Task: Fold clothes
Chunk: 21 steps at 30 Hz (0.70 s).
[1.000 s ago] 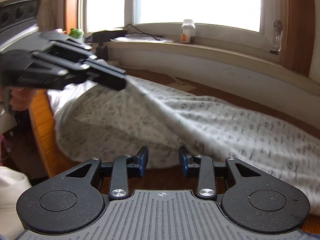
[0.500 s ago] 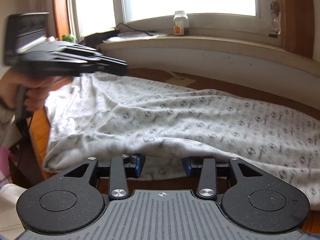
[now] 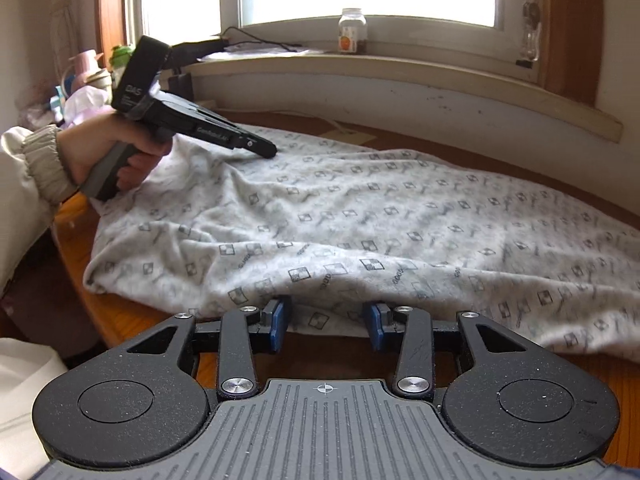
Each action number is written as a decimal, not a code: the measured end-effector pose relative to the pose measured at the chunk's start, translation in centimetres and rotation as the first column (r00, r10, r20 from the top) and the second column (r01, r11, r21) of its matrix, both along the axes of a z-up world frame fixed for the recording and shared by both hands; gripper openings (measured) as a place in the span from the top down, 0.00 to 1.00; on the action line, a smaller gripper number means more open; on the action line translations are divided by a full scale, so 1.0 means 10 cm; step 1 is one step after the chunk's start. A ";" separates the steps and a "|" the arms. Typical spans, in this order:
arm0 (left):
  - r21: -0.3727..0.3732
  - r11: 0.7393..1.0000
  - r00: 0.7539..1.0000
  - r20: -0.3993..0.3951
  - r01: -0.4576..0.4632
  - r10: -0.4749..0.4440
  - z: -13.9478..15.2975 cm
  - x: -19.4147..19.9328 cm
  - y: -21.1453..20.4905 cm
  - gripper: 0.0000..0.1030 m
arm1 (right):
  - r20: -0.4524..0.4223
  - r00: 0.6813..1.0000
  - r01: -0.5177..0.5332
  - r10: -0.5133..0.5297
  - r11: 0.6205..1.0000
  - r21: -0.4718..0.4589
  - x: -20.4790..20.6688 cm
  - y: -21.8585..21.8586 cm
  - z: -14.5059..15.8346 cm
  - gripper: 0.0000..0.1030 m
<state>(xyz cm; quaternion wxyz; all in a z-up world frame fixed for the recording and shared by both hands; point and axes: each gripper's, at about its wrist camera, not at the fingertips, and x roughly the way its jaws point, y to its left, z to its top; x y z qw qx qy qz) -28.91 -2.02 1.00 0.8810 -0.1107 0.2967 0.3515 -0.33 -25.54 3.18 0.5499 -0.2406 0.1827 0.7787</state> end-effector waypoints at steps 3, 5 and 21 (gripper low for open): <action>0.015 1.000 1.000 -0.015 0.000 0.000 0.00 0.03 0.00 0.94 | 0.020 1.000 0.009 -0.010 1.000 0.002 -0.04 0.06 0.03 0.61; 0.021 1.000 1.000 -0.021 0.001 -0.001 0.00 0.04 -0.01 0.95 | 0.035 0.999 0.018 -0.019 0.999 0.027 -0.04 0.11 0.01 0.62; 0.019 1.000 1.000 -0.019 0.001 -0.001 -0.02 0.03 0.01 0.94 | -0.028 0.999 0.046 -0.044 0.998 0.043 0.17 -0.28 -0.04 0.61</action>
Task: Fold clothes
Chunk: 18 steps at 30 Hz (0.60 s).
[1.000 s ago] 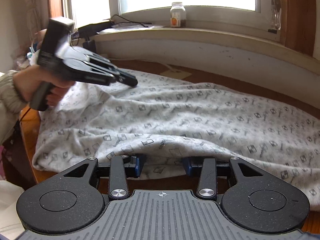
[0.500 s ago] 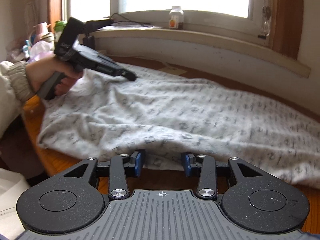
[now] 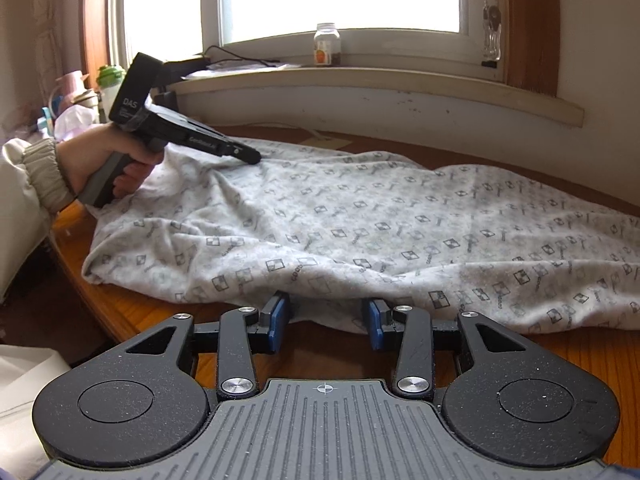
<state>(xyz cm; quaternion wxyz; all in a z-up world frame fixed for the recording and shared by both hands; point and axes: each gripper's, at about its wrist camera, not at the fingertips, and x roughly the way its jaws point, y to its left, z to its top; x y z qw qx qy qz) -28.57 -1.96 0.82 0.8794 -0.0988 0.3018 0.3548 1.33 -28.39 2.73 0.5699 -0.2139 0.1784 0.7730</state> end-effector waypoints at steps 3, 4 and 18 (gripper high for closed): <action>-0.001 1.000 1.000 0.000 0.002 -0.002 0.00 0.00 0.00 0.94 | 0.010 1.000 -0.006 0.006 1.000 -0.003 0.03 -0.05 0.02 0.61; 0.000 1.000 1.000 0.000 0.002 -0.002 0.00 0.00 0.00 0.94 | 0.013 1.000 -0.009 0.009 1.000 -0.010 0.04 -0.08 0.03 0.61; 0.001 1.000 1.000 0.003 0.004 -0.004 0.00 0.05 0.03 0.86 | -0.029 0.999 0.045 -0.043 0.994 0.096 0.08 0.02 0.23 0.51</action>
